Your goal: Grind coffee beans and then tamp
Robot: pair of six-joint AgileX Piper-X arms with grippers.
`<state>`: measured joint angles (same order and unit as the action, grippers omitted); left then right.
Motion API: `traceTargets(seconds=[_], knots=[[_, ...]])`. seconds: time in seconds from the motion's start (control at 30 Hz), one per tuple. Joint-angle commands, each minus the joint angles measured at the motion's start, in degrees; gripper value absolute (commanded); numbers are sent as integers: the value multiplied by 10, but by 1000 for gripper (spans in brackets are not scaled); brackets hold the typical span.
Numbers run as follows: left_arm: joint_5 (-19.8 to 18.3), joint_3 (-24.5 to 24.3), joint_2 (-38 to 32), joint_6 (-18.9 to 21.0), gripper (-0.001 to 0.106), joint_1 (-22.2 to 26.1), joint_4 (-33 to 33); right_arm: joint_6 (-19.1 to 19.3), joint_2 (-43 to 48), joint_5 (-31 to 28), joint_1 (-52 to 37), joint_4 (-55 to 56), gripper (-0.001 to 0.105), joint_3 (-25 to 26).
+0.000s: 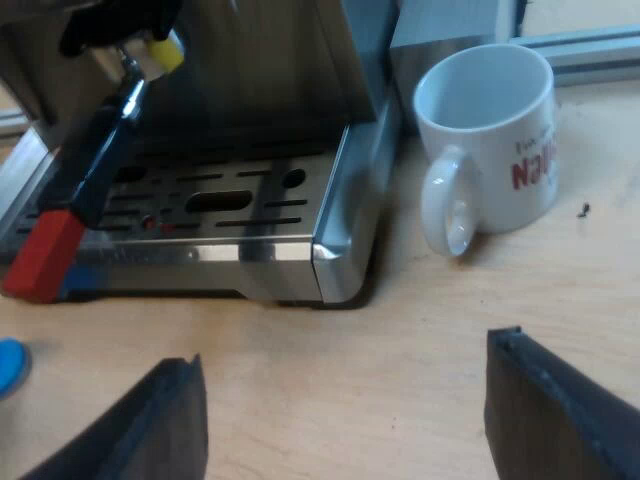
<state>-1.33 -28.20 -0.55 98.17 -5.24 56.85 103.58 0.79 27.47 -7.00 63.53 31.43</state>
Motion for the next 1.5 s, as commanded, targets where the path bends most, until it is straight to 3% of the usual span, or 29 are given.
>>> traceTargets(seconds=[0.03,0.1,0.27,0.83,1.13,1.4,1.5], knots=[[-23,-2,-81,1,81,-1,-6,-29,21,-28,-2,-8,60,2],[-34,-2,-77,1,81,-1,-6,-29,21,-60,-2,-8,60,2],[-50,-14,-58,1,81,-5,-5,-29,16,-68,-2,-2,60,14],[-113,-85,47,1,81,-103,-6,-18,-84,-75,72,46,60,94],[-136,-90,66,1,81,-157,-7,8,-138,-75,90,56,60,147],[-161,-90,66,1,81,-183,-19,17,-161,-53,90,56,60,163],[-166,-90,71,-24,81,-207,-24,22,-170,-51,100,56,60,163]])
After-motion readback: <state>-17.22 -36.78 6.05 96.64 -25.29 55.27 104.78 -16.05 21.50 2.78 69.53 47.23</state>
